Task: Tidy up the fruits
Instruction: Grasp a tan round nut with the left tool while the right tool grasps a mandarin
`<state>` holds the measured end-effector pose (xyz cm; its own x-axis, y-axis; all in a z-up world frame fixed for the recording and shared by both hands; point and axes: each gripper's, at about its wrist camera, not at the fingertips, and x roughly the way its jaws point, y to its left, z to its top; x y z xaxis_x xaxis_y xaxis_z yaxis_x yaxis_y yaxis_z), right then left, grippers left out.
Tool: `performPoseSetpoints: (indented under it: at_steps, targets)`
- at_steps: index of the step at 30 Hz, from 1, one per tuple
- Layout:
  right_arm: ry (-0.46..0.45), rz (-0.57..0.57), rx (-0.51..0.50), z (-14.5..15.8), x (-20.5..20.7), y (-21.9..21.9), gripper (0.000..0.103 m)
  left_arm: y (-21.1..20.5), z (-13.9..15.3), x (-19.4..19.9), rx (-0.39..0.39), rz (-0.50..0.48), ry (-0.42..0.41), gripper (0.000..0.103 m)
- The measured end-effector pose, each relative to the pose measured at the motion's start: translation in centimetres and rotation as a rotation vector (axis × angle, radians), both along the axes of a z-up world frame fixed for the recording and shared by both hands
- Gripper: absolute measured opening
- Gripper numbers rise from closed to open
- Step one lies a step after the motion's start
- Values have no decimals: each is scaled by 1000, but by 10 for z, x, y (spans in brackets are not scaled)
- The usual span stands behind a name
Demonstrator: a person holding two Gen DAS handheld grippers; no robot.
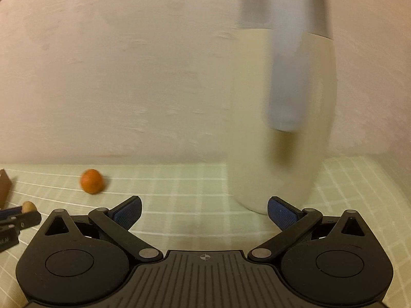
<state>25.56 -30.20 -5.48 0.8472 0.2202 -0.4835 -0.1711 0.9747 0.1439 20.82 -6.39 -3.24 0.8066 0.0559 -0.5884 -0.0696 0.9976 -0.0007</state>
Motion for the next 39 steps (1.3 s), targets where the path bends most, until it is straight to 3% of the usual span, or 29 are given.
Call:
performPoseSetpoints:
  at_steps: [18, 21, 26, 32, 33, 34, 39]
  targets:
    - [1, 222, -62, -10, 56, 133, 103, 54, 3, -22, -13, 66, 3, 18]
    - [28, 231, -59, -19, 67, 146, 87, 56, 3, -26, -9, 67, 4, 18]
    - [56, 226, -56, -29, 83, 159, 85, 65, -3, -25, -16, 88, 21, 18]
    - [87, 216, -55, -36, 93, 164, 69, 77, -3, -15, -45, 134, 15, 18]
    - [86, 226, -43, -36, 93, 163, 58, 78, -4, -14, -45, 140, 16, 18]
    - [82, 230, -38, -35, 92, 163, 41, 79, -5, -13, -44, 146, 17, 18]
    - [84, 225, -71, -32, 90, 164, 40, 84, -8, -8, -53, 168, 28, 18]
